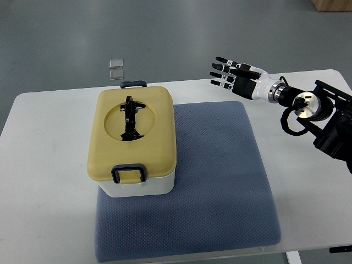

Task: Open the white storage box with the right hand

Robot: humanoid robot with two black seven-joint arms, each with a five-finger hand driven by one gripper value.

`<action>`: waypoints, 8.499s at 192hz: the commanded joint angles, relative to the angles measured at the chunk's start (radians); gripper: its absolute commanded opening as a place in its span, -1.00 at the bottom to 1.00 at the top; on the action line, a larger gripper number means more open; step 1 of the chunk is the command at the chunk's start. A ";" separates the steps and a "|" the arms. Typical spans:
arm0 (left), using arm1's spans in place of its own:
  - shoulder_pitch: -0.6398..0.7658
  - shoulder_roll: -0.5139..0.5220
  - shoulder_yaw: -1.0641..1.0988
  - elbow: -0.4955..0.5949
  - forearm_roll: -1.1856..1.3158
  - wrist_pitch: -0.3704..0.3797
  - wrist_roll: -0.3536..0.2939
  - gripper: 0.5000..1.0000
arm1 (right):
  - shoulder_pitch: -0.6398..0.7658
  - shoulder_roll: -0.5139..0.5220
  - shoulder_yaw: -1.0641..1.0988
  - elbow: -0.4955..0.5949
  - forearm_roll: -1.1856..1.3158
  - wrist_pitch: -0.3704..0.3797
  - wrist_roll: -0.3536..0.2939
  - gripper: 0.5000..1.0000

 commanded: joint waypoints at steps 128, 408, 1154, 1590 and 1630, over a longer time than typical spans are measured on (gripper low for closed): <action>-0.008 0.000 0.000 -0.001 0.000 0.000 0.000 1.00 | 0.027 -0.010 -0.001 -0.005 -0.091 -0.006 0.057 0.73; -0.008 0.000 0.000 -0.001 0.000 0.000 0.000 1.00 | 0.540 -0.018 -0.288 0.387 -1.779 0.005 0.673 0.63; -0.008 0.000 0.000 -0.001 0.000 0.000 0.000 1.00 | 0.209 -0.340 -0.336 0.253 -1.747 -0.282 0.673 -1.00; -0.008 0.000 0.000 -0.001 0.001 0.000 0.000 1.00 | 0.034 -0.083 -0.089 0.075 0.322 -0.021 0.046 0.72; -0.008 0.000 0.000 -0.001 0.001 0.000 0.000 1.00 | 0.017 -0.072 -0.092 0.078 0.305 -0.003 0.057 0.73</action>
